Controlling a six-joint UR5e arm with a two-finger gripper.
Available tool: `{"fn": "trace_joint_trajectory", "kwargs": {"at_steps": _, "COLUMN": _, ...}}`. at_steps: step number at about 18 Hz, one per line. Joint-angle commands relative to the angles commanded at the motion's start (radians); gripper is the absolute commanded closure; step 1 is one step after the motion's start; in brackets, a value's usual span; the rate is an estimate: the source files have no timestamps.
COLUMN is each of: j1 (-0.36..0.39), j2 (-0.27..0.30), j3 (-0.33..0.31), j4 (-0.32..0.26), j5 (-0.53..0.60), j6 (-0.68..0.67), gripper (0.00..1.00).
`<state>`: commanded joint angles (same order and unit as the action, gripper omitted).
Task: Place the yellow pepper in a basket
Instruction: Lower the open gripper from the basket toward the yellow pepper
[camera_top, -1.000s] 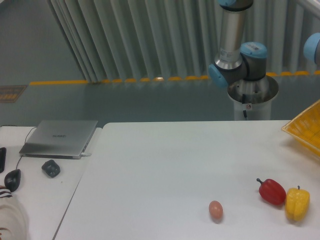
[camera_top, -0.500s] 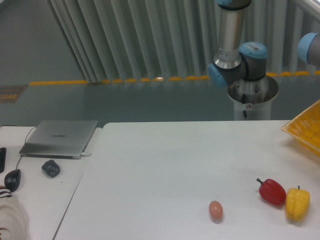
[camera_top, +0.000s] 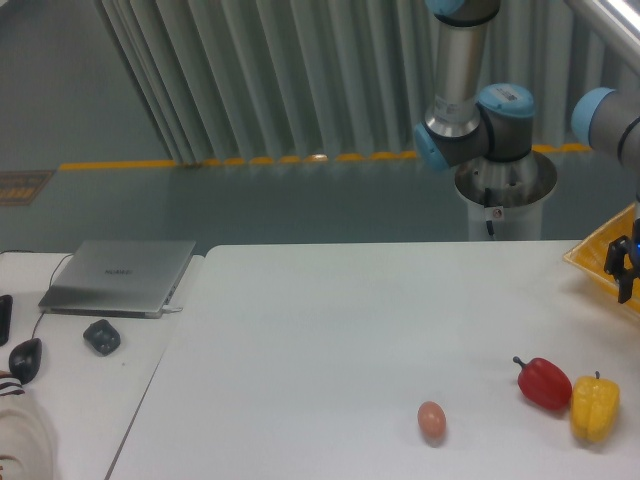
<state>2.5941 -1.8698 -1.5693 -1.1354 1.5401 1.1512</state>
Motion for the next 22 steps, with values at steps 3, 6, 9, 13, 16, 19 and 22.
{"fn": "trace_joint_trajectory", "kwargs": {"at_steps": 3, "j1": -0.034, "j2": -0.047, "j3": 0.003, "j4": 0.065, "j5": 0.002, "j6": -0.141, "gripper": 0.00}}
{"fn": "trace_joint_trajectory", "kwargs": {"at_steps": 6, "j1": -0.061, "j2": -0.078, "j3": 0.031, "j4": 0.072, "j5": 0.005, "j6": -0.212, "gripper": 0.00}}
{"fn": "trace_joint_trajectory", "kwargs": {"at_steps": 9, "j1": -0.062, "j2": -0.104, "j3": 0.041, "j4": 0.074, "j5": 0.006, "j6": -0.229, "gripper": 0.00}}
{"fn": "trace_joint_trajectory", "kwargs": {"at_steps": 13, "j1": -0.068, "j2": -0.126, "j3": 0.046, "j4": 0.095, "j5": 0.008, "j6": -0.255, "gripper": 0.00}}
{"fn": "trace_joint_trajectory", "kwargs": {"at_steps": 16, "j1": -0.088, "j2": -0.143, "j3": 0.051, "j4": 0.109, "j5": 0.009, "j6": -0.301, "gripper": 0.00}}
{"fn": "trace_joint_trajectory", "kwargs": {"at_steps": 19, "j1": -0.098, "j2": -0.138, "j3": 0.051, "j4": 0.108, "j5": 0.009, "j6": -0.320, "gripper": 0.00}}
{"fn": "trace_joint_trajectory", "kwargs": {"at_steps": 22, "j1": -0.107, "j2": -0.126, "j3": 0.051, "j4": 0.106, "j5": 0.009, "j6": -0.323, "gripper": 0.00}}
